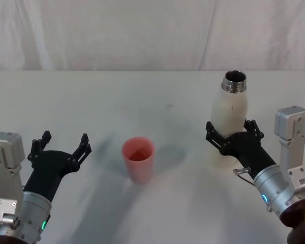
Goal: Grasp the thermos with one hand and pour water into the cup lid.
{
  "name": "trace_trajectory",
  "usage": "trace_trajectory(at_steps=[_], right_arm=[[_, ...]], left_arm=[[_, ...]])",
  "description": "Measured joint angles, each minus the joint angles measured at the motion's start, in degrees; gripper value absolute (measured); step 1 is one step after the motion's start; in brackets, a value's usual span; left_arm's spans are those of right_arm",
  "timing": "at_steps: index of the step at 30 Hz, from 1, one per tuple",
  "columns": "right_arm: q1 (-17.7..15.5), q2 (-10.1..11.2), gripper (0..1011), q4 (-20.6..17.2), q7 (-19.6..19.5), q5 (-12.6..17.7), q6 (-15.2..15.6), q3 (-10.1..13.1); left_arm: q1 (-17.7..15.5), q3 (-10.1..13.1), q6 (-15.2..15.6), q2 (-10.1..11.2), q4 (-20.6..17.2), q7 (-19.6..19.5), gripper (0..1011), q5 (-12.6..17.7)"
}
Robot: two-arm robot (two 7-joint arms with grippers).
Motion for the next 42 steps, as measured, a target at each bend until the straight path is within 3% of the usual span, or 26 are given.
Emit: trace_trajectory(at_steps=[11,28,42], right_arm=[[-0.39,0.31,967,-0.96,-0.77,-0.85,0.16,-0.31],[-0.93,1.30,967,-5.61,-3.29,-9.45,-0.89,-1.53],[-0.60,1.57,967,-6.84,-3.01,-13.55,-0.07,-1.99]], left_arm=[[0.00,0.00,0.00,0.00,0.00,0.00,1001,0.00],[0.00,0.00,0.00,0.00,0.00,0.00,1001,0.00],[0.00,0.00,0.00,0.00,0.00,0.00,1001,0.00]])
